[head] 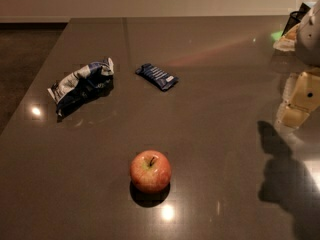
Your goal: Move apple near rxbar blueberry
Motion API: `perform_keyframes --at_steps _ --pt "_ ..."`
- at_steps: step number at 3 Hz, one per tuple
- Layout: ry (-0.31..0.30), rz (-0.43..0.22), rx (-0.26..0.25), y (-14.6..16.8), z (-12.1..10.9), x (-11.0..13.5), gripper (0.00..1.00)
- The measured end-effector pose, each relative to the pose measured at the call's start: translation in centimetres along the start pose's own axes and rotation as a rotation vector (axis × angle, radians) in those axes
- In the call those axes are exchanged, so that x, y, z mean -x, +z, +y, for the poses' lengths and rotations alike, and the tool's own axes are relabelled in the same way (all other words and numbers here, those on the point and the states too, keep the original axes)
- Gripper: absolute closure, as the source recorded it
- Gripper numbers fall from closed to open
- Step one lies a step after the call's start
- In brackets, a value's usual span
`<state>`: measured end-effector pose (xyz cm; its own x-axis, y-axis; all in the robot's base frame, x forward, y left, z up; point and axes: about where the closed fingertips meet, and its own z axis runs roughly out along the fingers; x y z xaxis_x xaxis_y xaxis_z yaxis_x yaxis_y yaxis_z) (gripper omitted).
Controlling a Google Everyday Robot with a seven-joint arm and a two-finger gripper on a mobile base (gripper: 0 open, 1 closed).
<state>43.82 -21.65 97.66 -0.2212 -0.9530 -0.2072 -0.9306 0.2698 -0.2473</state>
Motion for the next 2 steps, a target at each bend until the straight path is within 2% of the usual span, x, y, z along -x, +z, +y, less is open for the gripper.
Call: perform_keyframes --at_steps 1,2 --pt "0.0 0.0 0.0 0.0 0.0 0.0 0.0" --pt "-0.021 -0.036 0.046 0.5 1.3 0.4 0.0"
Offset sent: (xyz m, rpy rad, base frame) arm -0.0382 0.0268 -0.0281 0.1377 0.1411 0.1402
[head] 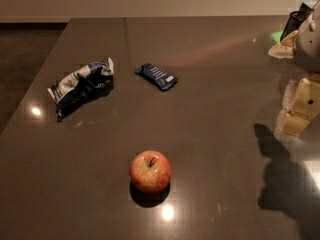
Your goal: Move apple near rxbar blueberry
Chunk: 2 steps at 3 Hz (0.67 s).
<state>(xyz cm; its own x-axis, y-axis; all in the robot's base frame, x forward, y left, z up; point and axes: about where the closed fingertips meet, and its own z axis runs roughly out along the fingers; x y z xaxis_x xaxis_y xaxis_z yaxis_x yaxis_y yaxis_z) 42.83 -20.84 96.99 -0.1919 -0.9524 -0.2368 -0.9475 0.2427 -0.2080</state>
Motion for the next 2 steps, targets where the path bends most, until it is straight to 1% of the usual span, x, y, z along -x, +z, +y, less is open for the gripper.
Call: perform_keyframes --at_steps 1,2 --pt "-0.044 -0.081 0.082 2.0 2.7 1.1 0.0" --pt "-0.077 -0.16 0.139 4.1 5.1 2.5 0.0"
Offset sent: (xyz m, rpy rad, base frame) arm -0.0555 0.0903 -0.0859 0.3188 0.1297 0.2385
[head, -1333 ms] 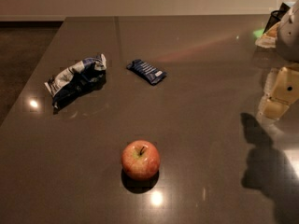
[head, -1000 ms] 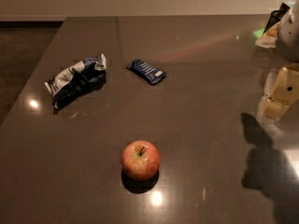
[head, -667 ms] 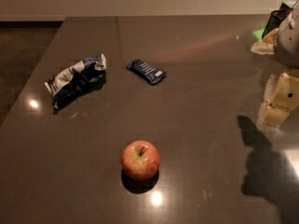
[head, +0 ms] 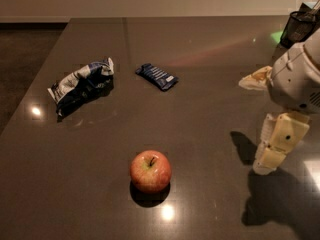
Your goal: Move apple near rxbar blueberry
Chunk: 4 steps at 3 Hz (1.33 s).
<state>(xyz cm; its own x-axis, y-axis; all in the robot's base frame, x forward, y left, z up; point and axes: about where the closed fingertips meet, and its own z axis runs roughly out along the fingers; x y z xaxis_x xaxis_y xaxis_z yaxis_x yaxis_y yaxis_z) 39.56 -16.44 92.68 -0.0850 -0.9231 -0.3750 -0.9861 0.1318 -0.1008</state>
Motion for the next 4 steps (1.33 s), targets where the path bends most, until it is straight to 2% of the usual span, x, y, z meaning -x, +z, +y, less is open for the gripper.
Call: perform_keyframes --at_steps 1,2,3,4 --pt "-0.032 -0.108 0.044 3.6 2.1 2.7 0.0" --pt "-0.047 -0.168 0.066 5.5 3.7 4.6 0.0" --pt "-0.063 -0.217 0.092 7.0 5.7 6.4 0.0" --pt "-0.089 -0.224 0.1 8.8 7.1 7.6 0.0"
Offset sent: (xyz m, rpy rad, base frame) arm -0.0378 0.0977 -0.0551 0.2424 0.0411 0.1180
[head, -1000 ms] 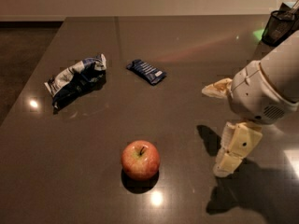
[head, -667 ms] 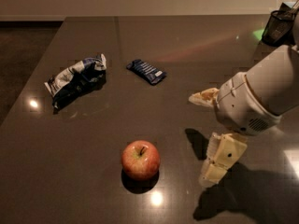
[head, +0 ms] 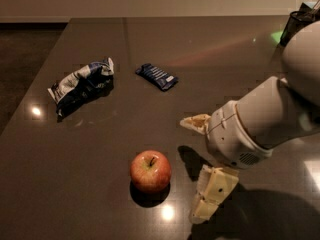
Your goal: Move apple near rxbar blueberry
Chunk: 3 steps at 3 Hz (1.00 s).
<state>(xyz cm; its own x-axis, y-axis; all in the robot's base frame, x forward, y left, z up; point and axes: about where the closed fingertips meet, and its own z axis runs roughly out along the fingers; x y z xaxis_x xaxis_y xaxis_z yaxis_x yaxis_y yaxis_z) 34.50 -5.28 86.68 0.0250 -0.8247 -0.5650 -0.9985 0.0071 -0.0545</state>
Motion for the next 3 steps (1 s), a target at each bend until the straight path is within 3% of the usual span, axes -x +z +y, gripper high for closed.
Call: perform_keyframes --at_steps 1,3 --pt "-0.017 0.002 0.001 2.9 0.0 0.8 0.0" --pt "-0.012 -0.031 0.014 4.2 -0.4 2.5 0.0"
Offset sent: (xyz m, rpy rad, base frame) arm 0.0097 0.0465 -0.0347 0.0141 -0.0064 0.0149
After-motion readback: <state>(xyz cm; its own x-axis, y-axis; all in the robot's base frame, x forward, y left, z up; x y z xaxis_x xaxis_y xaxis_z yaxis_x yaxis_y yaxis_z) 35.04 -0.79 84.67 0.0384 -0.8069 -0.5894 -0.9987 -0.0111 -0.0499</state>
